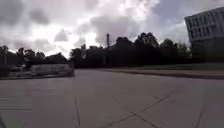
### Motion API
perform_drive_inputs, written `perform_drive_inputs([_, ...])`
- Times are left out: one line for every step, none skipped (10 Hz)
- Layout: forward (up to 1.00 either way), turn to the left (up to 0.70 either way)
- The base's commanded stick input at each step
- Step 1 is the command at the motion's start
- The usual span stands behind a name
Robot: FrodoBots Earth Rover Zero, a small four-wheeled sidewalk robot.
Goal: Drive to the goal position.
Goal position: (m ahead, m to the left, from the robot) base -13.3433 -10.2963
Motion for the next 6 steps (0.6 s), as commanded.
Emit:
perform_drive_inputs([0.70,-0.13])
perform_drive_inputs([0.70,0.00])
perform_drive_inputs([0.70,0.00])
perform_drive_inputs([0.70,0.00])
perform_drive_inputs([0.70,0.00])
perform_drive_inputs([0.70,0.00])
